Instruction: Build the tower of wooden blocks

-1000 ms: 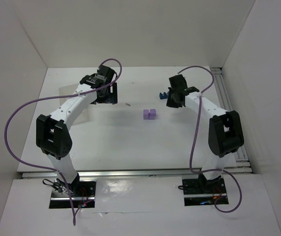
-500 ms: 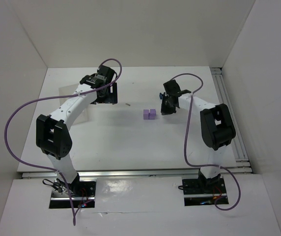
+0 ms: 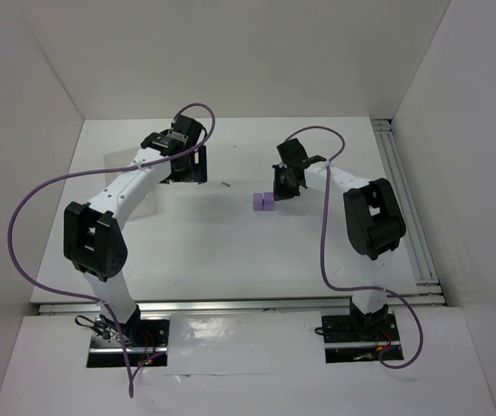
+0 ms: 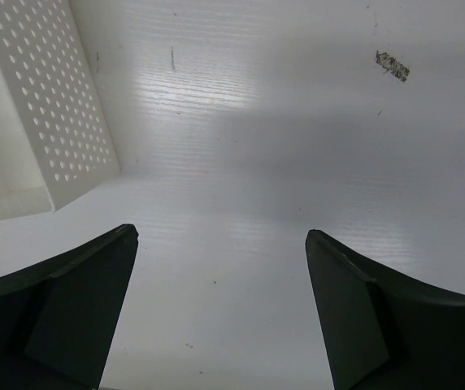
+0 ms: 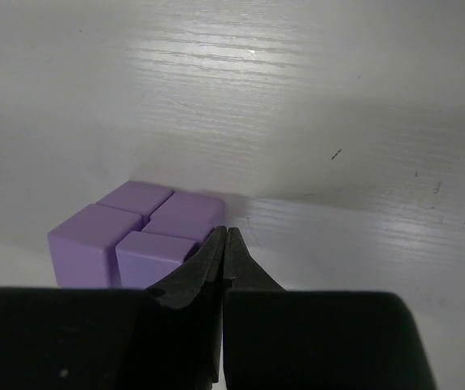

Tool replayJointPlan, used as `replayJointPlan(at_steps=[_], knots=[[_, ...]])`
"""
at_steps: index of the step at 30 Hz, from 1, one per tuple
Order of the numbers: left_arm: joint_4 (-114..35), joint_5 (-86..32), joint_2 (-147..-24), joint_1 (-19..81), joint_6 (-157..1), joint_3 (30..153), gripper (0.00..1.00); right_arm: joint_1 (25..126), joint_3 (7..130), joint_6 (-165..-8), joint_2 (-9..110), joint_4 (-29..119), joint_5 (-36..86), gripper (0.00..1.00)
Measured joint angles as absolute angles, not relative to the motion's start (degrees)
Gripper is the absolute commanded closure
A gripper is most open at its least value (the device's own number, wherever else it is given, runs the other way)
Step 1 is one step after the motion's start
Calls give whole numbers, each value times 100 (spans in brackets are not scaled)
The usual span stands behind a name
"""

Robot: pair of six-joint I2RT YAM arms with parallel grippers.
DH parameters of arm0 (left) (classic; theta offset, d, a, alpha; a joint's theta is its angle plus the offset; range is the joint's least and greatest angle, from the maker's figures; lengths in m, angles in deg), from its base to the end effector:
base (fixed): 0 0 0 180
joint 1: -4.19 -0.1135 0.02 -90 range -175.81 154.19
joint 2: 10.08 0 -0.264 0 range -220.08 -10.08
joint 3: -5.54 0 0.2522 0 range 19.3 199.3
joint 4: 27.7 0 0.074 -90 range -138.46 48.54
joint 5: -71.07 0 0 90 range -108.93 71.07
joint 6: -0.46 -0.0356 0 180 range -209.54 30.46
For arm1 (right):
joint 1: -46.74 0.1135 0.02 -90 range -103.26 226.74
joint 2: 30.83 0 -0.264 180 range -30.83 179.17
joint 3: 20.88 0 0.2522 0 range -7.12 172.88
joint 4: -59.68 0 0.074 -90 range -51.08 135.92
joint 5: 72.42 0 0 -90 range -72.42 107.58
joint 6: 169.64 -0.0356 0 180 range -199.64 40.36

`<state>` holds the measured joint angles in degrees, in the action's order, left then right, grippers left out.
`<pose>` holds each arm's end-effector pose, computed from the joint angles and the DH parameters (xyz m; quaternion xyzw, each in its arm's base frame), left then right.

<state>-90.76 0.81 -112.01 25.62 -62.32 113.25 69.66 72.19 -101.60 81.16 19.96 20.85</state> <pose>0.3615 -0.1290 0.3067 -0.0960 0.9417 0.0356 0.3206 0.3809 0.1633 0.1830 -0.0158 0.9623 0.1285 0.2392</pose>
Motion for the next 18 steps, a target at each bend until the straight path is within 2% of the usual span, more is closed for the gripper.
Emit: replayJointPlan(at_steps=[18], knots=[[-9076, 81, -11201, 2562, -6232, 11325, 3, 7045, 7239, -10232, 8116, 1979, 1840, 100]])
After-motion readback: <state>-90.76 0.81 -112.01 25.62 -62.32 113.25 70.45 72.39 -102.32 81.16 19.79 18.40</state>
